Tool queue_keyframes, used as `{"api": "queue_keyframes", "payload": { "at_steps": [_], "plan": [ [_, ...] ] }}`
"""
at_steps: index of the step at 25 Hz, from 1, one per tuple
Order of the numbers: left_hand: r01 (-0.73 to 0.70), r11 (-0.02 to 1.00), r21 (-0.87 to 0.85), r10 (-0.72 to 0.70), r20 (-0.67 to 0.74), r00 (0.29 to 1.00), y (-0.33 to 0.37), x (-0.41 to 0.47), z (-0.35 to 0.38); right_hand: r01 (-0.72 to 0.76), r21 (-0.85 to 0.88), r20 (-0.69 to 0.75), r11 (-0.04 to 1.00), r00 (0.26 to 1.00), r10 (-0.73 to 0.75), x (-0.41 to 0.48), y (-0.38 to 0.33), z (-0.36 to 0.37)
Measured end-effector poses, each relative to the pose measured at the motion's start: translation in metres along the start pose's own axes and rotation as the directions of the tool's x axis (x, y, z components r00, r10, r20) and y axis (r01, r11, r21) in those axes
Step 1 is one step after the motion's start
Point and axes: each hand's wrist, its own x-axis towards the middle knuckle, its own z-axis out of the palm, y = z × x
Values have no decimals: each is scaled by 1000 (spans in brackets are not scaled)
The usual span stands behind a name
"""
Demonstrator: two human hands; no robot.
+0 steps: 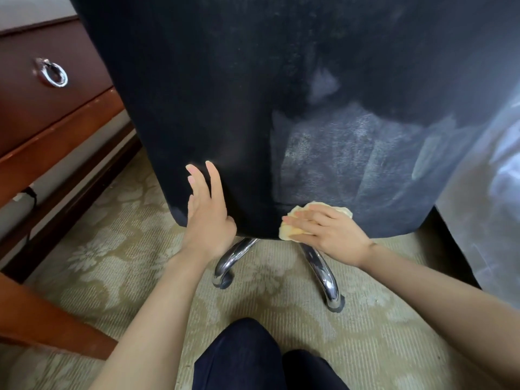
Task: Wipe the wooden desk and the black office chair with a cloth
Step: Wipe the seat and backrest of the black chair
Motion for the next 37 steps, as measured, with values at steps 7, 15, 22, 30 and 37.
{"api": "queue_keyframes", "payload": {
  "at_steps": [7, 15, 22, 30, 37],
  "plan": [
    [-98, 979, 178, 154, -332, 931, 29, -8, -5, -14, -193, -101, 981, 995, -5, 5, 31, -40],
    [-232, 929, 290, 320, -306, 897, 40, 8, -22, -325, -118, -599, 938, 777, 194, 103, 68, -111],
    [-229, 910, 346, 330, -267, 905, 31, 9, -17, -458, 83, -685, 885, 619, 384, 115, 44, -87],
    [-176, 866, 468, 324, -257, 911, 32, 12, -16, -245, -74, -306, 967, 928, 212, 42, -17, -2],
    [-135, 832, 538, 299, -231, 926, 32, 12, -20, -14, -279, -124, 960, 992, -22, 28, 2, -19]
  ]
}}
